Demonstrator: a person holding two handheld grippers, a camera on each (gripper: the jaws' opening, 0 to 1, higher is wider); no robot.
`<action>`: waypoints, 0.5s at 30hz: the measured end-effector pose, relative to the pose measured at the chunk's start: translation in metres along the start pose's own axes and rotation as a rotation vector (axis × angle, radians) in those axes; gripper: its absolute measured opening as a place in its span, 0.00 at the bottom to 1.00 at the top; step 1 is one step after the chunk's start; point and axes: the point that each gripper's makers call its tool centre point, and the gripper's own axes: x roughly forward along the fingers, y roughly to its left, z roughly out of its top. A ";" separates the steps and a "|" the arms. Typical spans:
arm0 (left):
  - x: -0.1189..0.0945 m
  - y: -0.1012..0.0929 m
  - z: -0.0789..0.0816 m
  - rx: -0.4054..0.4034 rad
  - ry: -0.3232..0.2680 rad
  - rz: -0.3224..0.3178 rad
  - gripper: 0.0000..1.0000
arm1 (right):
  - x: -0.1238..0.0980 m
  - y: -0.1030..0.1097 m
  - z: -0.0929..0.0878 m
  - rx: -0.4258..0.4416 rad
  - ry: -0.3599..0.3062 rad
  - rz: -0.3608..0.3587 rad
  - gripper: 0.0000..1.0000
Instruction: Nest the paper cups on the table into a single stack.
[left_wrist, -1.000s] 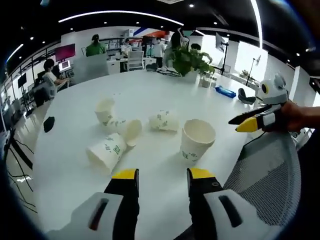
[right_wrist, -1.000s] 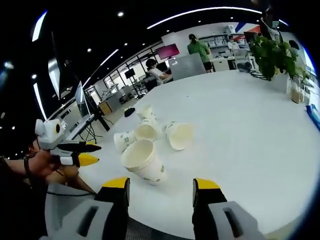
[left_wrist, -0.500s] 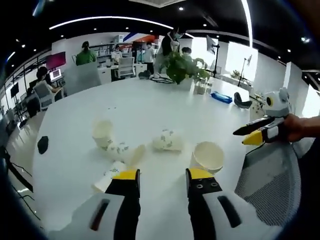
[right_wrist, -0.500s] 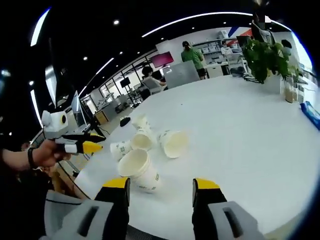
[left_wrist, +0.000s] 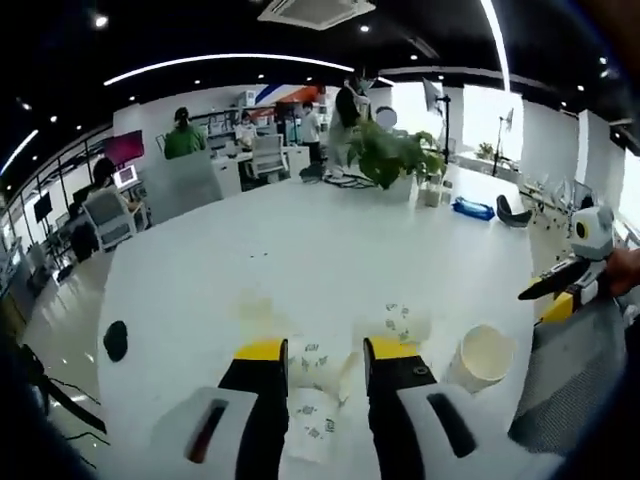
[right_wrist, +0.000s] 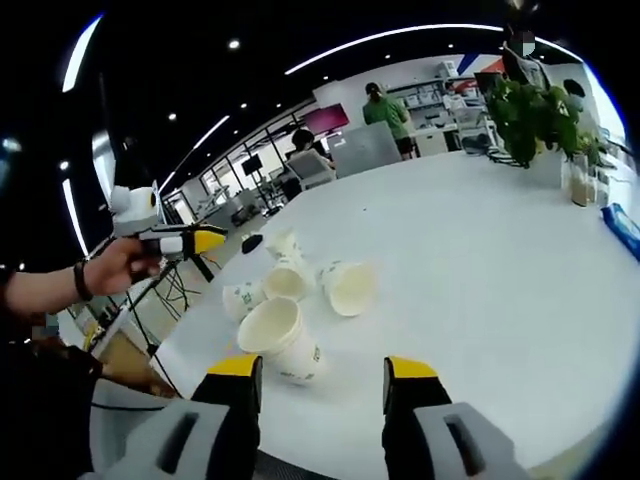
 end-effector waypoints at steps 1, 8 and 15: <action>0.003 0.005 0.010 -0.004 -0.023 0.002 0.27 | 0.000 0.000 0.000 0.000 0.001 -0.001 0.47; 0.034 0.031 0.009 -0.003 0.023 -0.012 0.28 | 0.001 0.002 -0.005 -0.015 0.025 -0.010 0.47; 0.058 0.036 -0.009 0.000 0.112 -0.054 0.28 | 0.002 0.004 -0.008 -0.041 0.058 -0.021 0.47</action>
